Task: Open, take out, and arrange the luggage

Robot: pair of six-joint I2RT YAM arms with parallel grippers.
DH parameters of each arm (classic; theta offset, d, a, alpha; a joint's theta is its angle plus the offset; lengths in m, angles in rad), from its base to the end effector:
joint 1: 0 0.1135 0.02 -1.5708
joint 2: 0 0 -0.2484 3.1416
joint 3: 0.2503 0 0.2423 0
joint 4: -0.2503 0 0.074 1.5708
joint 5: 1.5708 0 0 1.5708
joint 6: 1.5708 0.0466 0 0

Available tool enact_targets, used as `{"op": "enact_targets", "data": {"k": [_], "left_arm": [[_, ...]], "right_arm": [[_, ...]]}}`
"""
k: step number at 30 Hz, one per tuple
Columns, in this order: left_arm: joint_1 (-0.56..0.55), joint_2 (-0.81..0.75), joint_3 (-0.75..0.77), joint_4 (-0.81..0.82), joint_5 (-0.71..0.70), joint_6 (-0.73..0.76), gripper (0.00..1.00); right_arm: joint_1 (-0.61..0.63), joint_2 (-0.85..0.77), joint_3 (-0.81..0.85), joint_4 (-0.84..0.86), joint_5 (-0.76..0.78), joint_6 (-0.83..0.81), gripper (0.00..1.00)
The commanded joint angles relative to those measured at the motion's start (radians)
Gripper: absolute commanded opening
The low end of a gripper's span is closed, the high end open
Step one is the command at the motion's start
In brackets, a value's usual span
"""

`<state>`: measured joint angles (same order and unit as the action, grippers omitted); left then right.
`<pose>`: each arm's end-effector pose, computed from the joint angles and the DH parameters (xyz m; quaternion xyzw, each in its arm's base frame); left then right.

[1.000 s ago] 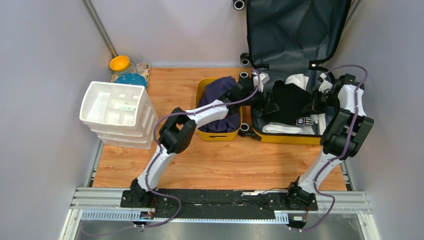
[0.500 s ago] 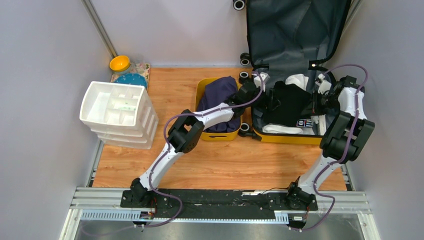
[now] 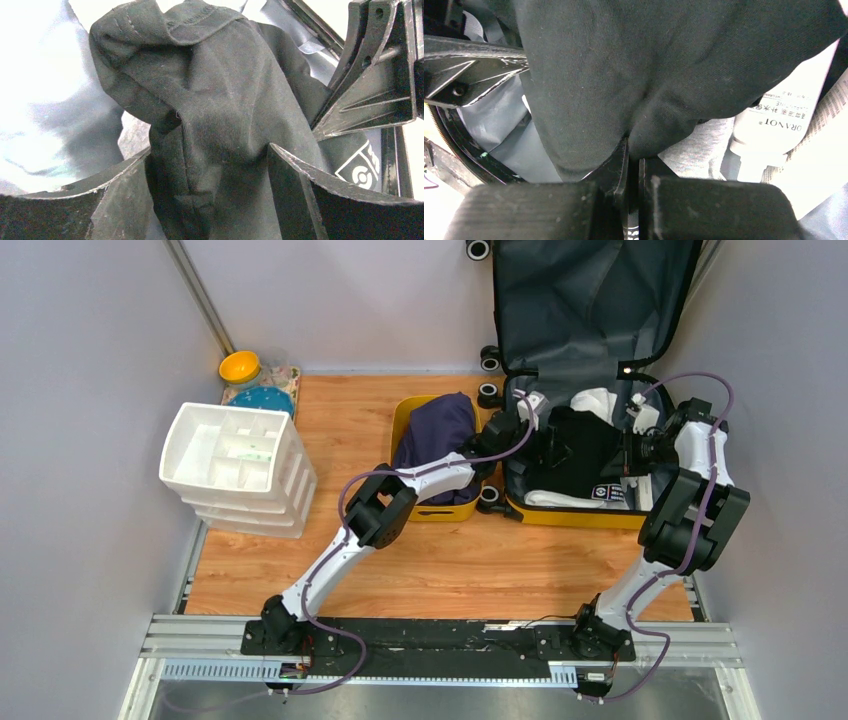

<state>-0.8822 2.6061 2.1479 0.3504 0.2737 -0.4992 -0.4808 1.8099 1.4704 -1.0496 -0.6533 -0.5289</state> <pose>0.3645 -0.4627 0.1774 0.2298 0.7064 -0.4998 0.4454 0.3148 -0.1322 0.2241 -0.0518 0.9422 0.2381 0.2298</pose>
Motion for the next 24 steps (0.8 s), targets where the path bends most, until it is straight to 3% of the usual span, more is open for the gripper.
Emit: {"op": "enact_targets", "data": {"k": [1, 4, 7, 8, 15, 21, 24], "left_arm": [[-0.003, 0.054, 0.073, 0.133, 0.088, -0.075, 0.82], [-0.006, 0.062, 0.069, 0.136, 0.093, -0.084, 0.70], [-0.006, 0.054, 0.070, 0.166, 0.090, -0.070, 0.25], [-0.006, 0.049, 0.072, 0.174, 0.088, -0.052, 0.00], [-0.012, -0.110, 0.026, 0.180, 0.108, 0.115, 0.00], [0.025, -0.381, -0.180, 0.122, 0.119, 0.165, 0.00], [0.048, -0.565, -0.374, 0.110, 0.156, 0.211, 0.00]], "right_arm": [[-0.002, -0.056, -0.018, -0.035, -0.009, -0.042, 0.00], [-0.002, -0.090, -0.028, -0.041, -0.029, -0.055, 0.00], [-0.001, -0.118, -0.035, -0.047, -0.055, -0.057, 0.00], [-0.001, -0.130, -0.035, -0.047, -0.060, -0.057, 0.00], [0.001, -0.225, -0.018, -0.036, -0.144, -0.039, 0.00], [0.004, -0.349, -0.001, 0.057, -0.276, 0.016, 0.00], [0.031, -0.394, 0.002, 0.091, -0.325, 0.053, 0.00]]}}
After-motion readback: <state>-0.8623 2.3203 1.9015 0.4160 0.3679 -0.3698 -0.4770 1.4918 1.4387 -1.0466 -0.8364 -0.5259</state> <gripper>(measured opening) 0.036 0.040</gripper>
